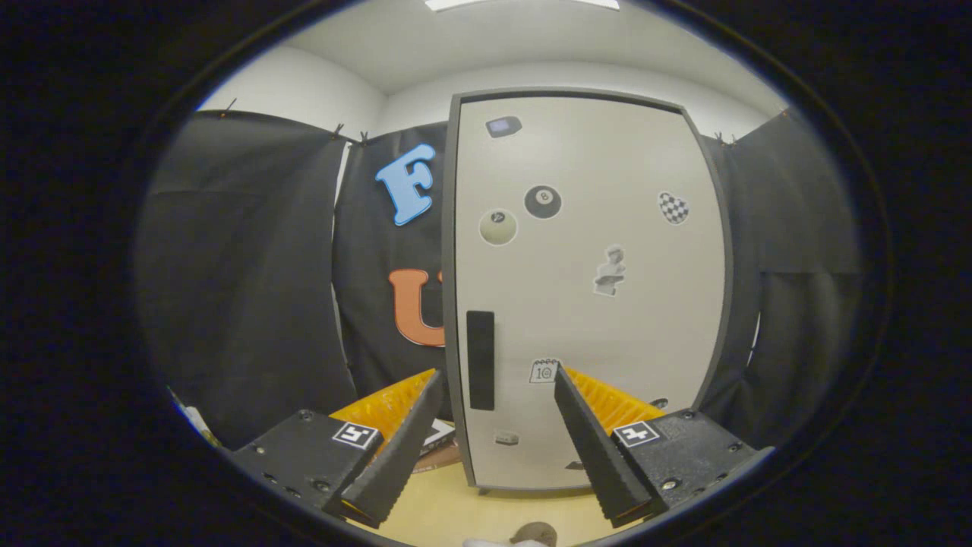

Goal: Open the shoe cabinet door, grab the shoes and put them into the shoe cabinet, then close the shoe cabinet door.

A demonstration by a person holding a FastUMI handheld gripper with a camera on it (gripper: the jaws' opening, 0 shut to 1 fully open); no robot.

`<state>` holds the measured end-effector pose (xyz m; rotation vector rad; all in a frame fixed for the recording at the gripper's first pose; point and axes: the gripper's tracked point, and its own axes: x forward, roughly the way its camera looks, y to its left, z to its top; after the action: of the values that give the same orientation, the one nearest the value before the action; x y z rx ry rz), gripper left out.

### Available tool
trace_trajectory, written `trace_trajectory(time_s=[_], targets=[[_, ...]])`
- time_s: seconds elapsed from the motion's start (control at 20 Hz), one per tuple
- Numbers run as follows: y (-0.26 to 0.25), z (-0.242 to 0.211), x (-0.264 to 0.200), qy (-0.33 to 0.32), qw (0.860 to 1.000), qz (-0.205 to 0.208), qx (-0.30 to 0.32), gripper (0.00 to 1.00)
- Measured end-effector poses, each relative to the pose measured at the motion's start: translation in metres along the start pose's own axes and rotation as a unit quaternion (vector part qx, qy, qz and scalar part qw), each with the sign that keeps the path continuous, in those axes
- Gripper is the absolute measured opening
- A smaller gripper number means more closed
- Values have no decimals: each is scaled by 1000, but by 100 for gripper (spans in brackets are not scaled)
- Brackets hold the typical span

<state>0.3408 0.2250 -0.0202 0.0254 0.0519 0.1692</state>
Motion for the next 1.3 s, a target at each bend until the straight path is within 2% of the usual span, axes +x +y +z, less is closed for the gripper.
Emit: trace_trajectory(time_s=[0.15,0.35,0.7,0.8,0.95,1.0,1.3], targets=[[9,-10,43,15,1000,0,-3,97],[7,-22,86,32,999,-22,-14,97],[-4,-31,118,42,998,-44,-8,82],[-5,-30,114,41,998,-56,-7,73],[11,-37,117,54,998,-30,6,58],[9,-36,118,54,998,-33,6,45],[7,-39,112,71,997,-19,5,34]])
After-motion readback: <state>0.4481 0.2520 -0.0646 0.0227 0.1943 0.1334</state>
